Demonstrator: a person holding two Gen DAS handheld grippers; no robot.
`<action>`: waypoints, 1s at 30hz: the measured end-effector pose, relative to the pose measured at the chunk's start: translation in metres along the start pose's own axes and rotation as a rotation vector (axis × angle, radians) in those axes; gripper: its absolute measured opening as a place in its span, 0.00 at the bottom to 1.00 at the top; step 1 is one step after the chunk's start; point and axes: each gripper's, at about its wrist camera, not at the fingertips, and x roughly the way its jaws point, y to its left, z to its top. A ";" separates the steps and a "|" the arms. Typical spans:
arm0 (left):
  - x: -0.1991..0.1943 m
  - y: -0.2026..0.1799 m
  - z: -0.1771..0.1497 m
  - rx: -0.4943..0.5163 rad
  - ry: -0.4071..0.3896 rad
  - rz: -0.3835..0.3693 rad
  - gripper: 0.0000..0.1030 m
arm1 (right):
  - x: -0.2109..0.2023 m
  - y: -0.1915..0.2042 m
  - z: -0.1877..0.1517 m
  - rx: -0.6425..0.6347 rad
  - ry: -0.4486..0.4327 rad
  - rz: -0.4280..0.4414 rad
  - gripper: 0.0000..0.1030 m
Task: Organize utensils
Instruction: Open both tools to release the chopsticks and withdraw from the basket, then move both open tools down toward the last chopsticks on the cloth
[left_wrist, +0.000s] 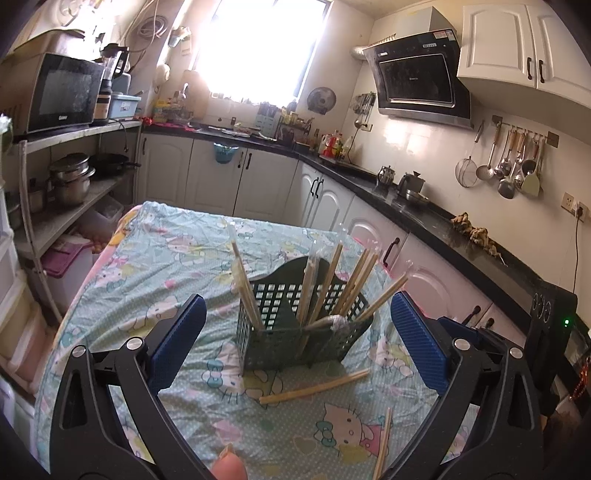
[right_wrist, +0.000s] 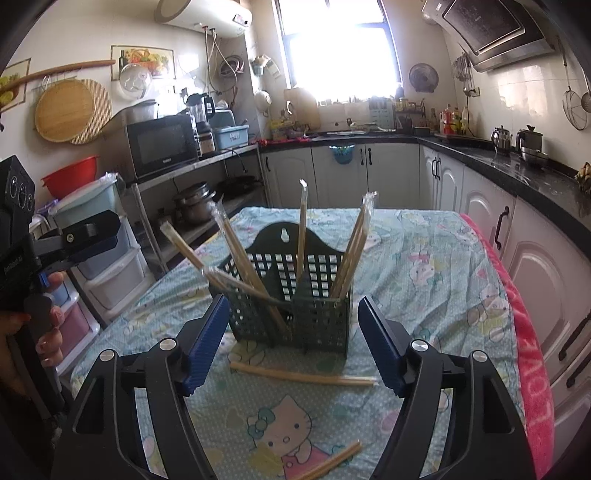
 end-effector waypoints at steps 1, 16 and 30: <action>0.000 0.000 -0.001 -0.003 0.003 0.000 0.90 | 0.001 -0.001 -0.002 0.001 0.007 -0.001 0.68; 0.006 0.014 -0.031 -0.047 0.078 0.016 0.90 | 0.003 -0.002 -0.032 -0.011 0.087 -0.016 0.68; 0.033 0.029 -0.069 -0.084 0.203 0.030 0.90 | 0.011 -0.006 -0.057 -0.019 0.163 -0.031 0.68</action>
